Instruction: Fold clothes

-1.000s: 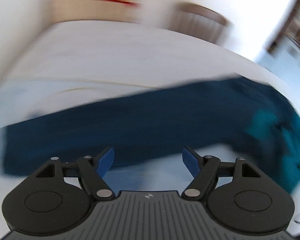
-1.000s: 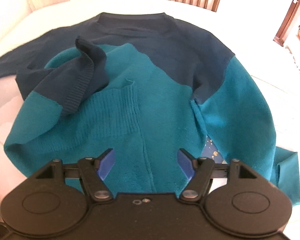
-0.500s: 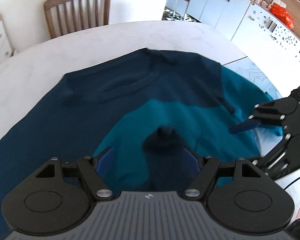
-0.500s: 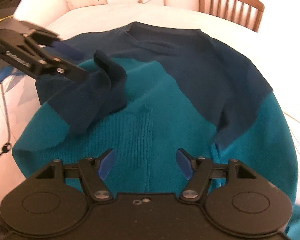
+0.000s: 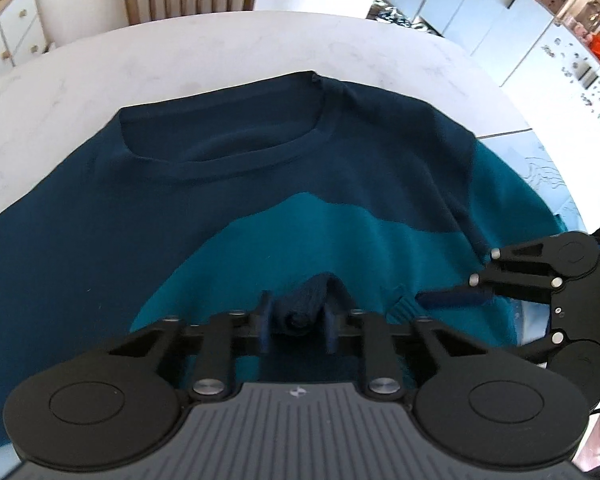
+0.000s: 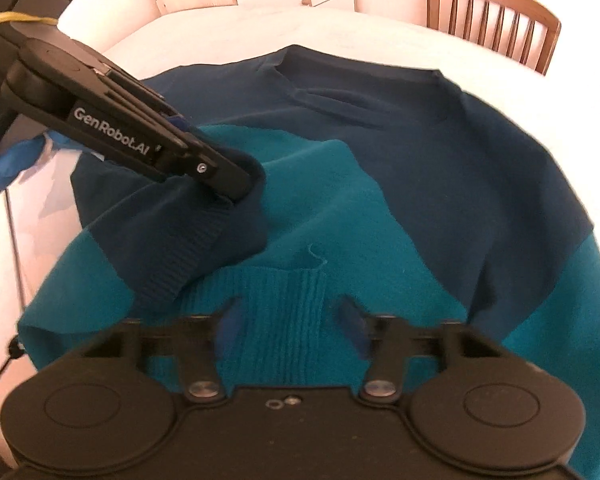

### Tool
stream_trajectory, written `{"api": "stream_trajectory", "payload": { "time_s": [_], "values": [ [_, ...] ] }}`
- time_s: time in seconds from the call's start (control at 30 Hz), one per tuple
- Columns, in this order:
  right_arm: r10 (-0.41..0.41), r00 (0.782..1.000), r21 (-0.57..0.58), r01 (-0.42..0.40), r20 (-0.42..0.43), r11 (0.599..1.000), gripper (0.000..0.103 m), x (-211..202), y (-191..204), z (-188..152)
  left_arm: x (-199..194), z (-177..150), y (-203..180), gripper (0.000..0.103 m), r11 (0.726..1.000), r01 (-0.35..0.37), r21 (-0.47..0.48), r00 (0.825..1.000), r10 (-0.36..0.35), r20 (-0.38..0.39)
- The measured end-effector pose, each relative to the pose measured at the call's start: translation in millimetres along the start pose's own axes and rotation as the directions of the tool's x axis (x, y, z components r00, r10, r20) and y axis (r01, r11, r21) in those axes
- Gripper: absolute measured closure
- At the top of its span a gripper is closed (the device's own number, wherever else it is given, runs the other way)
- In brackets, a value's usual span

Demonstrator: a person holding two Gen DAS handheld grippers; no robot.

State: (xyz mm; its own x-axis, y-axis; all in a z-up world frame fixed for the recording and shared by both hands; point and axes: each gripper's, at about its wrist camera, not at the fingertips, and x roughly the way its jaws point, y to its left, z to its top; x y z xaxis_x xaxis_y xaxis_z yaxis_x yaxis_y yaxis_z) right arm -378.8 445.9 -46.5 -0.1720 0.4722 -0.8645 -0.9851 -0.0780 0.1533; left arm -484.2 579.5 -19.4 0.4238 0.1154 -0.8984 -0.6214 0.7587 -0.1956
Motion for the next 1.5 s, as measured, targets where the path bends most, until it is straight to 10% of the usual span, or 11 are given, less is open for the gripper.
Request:
{"api": "stream_trajectory", "payload": {
  "time_s": [0.3, 0.77, 1.0, 1.5],
  "values": [
    [0.062, 0.997, -0.037, -0.061, 0.042, 0.997, 0.000, -27.7, 2.2, -8.8, -55.9, -30.1, -4.7, 0.095, 0.996, -0.051, -0.076, 0.993, 0.059, 0.102],
    [0.291, 0.953, -0.032, -0.289, 0.079, 0.957, 0.000, -122.4, 1.8, -103.9, -174.3, -217.5, 65.0, 0.095, 0.921, -0.163, -0.354, 0.979, 0.195, 0.056],
    [0.283, 0.959, 0.063, -0.281, -0.019, 0.958, 0.000, -150.0, 21.6, -152.7, -181.1, -294.7, 103.4, 0.095, 0.881, -0.155, -0.447, 0.987, 0.159, -0.028],
    [-0.005, 0.988, 0.133, 0.026, -0.153, 0.991, 0.000, -168.6, 29.0, -212.4, -139.7, -326.0, 95.4, 0.095, 0.959, 0.061, -0.276, 0.979, -0.112, -0.171]
  ]
}}
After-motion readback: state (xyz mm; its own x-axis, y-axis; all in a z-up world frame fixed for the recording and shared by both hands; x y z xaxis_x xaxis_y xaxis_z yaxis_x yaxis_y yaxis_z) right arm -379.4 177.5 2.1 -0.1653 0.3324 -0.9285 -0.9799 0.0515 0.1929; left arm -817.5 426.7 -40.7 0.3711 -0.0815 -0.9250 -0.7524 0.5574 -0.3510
